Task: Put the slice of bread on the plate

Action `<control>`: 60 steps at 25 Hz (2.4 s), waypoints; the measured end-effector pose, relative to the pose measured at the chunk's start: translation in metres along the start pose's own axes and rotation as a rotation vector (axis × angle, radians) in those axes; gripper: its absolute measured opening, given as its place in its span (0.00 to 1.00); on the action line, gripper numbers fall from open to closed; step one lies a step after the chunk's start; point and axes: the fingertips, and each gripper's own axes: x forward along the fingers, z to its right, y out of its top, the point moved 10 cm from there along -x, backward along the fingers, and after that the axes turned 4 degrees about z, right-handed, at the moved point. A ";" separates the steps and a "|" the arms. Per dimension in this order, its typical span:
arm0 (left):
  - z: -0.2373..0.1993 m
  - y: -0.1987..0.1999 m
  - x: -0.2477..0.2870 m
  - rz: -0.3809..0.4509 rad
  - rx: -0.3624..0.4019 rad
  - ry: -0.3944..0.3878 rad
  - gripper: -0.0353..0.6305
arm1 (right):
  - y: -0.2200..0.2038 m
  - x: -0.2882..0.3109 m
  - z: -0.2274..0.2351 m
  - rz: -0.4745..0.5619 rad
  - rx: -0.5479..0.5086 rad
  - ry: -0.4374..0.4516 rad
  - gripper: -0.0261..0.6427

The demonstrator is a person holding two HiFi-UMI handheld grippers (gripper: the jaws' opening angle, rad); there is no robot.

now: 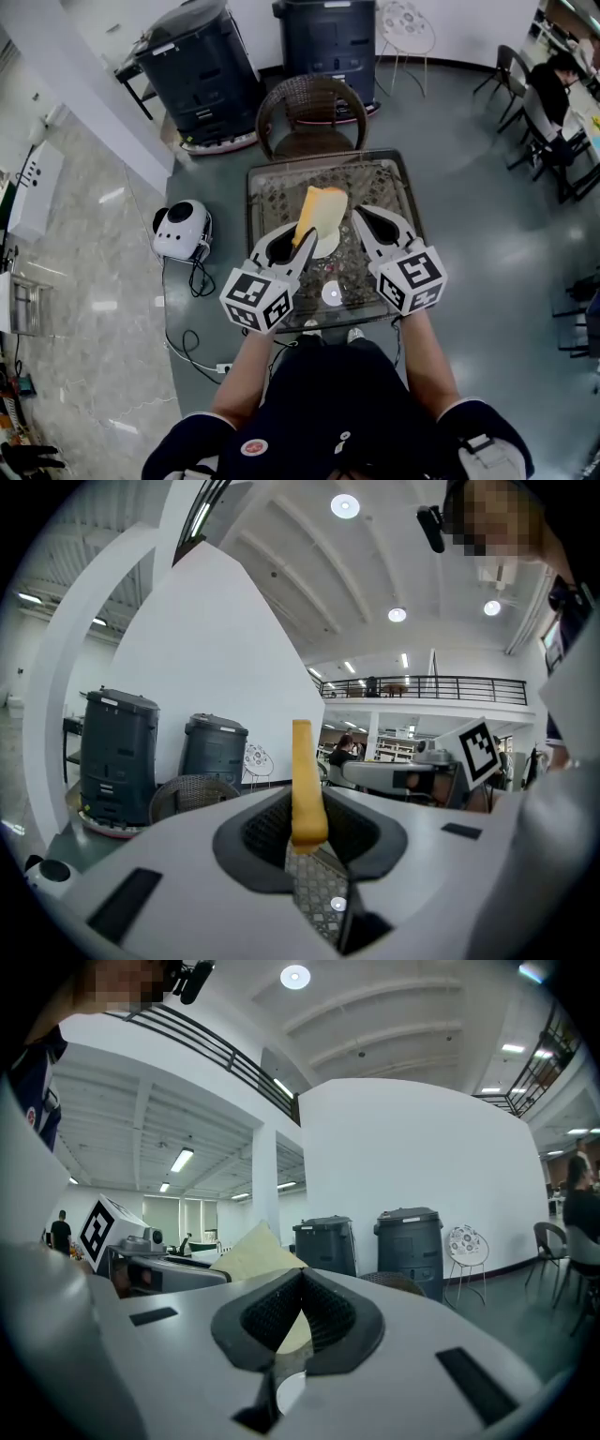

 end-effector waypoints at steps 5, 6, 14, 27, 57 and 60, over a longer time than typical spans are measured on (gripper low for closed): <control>-0.010 -0.002 0.000 -0.008 -0.016 -0.029 0.19 | -0.001 0.006 -0.006 -0.011 0.001 -0.026 0.05; -0.012 -0.003 0.000 -0.011 -0.020 -0.031 0.19 | -0.002 0.007 -0.006 -0.015 0.002 -0.029 0.05; -0.035 -0.024 0.008 -0.045 -0.065 -0.039 0.19 | -0.017 0.017 -0.006 -0.076 0.019 -0.036 0.05; -0.091 -0.115 0.041 -0.148 -0.258 -0.046 0.19 | -0.081 0.052 0.008 -0.240 0.057 -0.077 0.05; -0.139 -0.243 0.081 -0.361 -0.579 0.011 0.19 | -0.125 0.073 0.015 -0.385 0.094 -0.135 0.05; -0.142 -0.246 0.078 -0.396 -0.552 0.054 0.19 | -0.125 0.075 0.013 -0.385 0.096 -0.128 0.05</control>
